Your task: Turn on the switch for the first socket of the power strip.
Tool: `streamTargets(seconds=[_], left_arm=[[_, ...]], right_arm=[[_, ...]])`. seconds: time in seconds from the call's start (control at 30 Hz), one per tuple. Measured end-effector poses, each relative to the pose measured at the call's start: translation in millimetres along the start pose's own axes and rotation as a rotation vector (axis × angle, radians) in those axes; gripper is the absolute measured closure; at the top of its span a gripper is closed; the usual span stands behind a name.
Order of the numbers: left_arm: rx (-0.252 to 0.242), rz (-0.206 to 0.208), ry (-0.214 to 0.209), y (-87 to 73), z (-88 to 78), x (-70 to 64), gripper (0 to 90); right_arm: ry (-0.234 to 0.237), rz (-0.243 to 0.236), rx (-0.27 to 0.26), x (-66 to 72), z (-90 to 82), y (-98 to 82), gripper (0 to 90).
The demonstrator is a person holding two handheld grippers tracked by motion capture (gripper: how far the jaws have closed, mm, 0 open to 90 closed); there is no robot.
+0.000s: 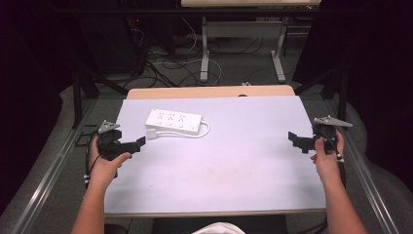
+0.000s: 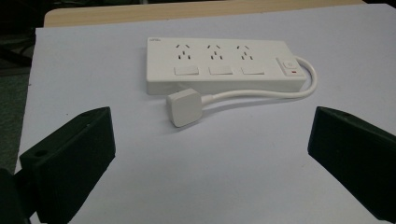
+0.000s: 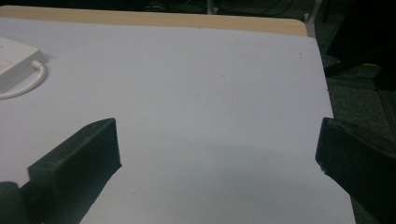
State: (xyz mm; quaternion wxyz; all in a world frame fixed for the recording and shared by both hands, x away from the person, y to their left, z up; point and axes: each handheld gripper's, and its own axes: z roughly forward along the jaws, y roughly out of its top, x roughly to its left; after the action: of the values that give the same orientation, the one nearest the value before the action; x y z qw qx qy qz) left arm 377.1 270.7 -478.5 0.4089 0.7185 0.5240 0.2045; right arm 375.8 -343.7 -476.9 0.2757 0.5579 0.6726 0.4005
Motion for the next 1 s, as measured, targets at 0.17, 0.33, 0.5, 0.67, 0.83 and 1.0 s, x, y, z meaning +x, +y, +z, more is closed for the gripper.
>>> streamTargets(seconds=[0.17,0.33,0.5,0.67,0.83,1.0], left_arm=[[0.017,0.016,0.0,0.7,2.9,-5.4,3.7],[0.008,0.032,-0.027,2.5,5.3,-14.9,4.0],[0.0,0.046,-0.033,4.7,6.6,-25.1,5.8],[0.001,0.065,-0.051,7.3,7.2,-33.8,8.5],[0.011,0.091,-0.064,9.3,9.2,-45.3,12.2],[0.009,0.127,-0.072,10.8,9.4,-54.8,15.8]], right_arm=[[-0.01,-0.009,-0.007,5.2,-4.2,0.2,0.0],[-0.006,-0.019,-0.027,7.3,-8.8,3.1,0.0],[0.007,-0.029,-0.026,8.9,-11.8,4.2,0.0],[0.012,-0.033,-0.021,12.5,-13.1,3.6,0.0],[0.013,-0.036,-0.022,12.8,-13.8,3.4,0.0],[0.017,-0.038,-0.016,12.2,-14.4,2.9,0.0]])
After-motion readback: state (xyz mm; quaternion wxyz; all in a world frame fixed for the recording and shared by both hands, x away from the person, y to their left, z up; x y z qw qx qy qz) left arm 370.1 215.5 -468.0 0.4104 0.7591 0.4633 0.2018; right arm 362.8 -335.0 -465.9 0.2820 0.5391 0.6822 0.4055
